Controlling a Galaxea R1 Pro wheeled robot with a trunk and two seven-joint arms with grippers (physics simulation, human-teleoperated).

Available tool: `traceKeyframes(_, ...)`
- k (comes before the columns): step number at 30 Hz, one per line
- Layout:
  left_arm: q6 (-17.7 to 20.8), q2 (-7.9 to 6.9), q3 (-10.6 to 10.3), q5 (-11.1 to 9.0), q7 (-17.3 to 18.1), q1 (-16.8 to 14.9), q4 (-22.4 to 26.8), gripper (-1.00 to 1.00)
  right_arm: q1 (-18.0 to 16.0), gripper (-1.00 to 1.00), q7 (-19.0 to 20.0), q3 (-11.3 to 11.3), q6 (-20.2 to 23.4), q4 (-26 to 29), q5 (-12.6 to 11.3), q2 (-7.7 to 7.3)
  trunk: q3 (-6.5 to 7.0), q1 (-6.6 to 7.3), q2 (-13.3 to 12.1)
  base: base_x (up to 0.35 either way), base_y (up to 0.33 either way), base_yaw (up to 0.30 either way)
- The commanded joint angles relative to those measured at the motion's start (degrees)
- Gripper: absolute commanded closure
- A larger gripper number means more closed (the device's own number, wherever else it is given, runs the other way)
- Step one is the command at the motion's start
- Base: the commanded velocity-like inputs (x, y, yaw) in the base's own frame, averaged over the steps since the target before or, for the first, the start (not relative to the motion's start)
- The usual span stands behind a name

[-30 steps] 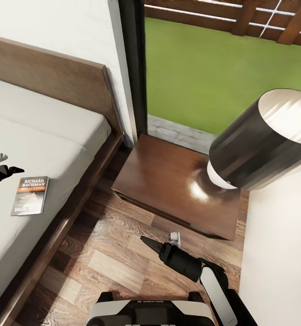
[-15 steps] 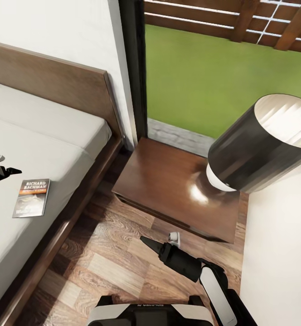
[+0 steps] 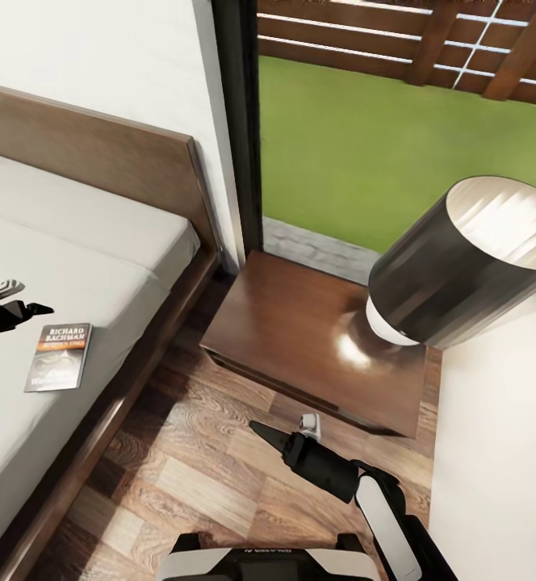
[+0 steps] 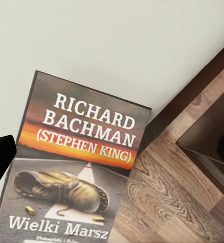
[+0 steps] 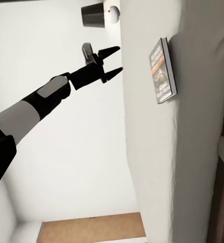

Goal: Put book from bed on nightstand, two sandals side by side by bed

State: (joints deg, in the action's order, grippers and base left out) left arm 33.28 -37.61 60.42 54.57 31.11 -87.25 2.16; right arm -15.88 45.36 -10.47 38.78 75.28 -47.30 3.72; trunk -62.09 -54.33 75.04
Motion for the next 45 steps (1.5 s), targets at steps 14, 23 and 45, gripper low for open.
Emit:
traceKeyframes(14, 0.37, 0.0, 0.51, 0.06, 0.12, -0.03, -0.41, -1.0, -0.02, -1.0, -1.49, 0.01, 0.34, -0.05, -0.17, 0.24, 1.22, 0.0, 0.02, 0.0, 0.0, 0.0)
traceKeyframes(23, 0.97, -1.09, 0.53, 0.1, -1.28, 0.79, -0.57, -1.0, -0.02, -1.0, -1.65, -0.13, 0.3, -0.05, -0.2, 0.22, 2.02, 0.0, 0.02, 0.0, 0.0, 0.0)
traceKeyframes(45, 1.38, -1.78, 0.38, 0.18, -1.93, 2.5, -1.25, -1.0, -0.02, -1.0, -3.35, -0.9, -0.79, 0.0, 0.03, 0.58, 3.97, 0.0, 0.02, 0.0, 0.0, 0.0)
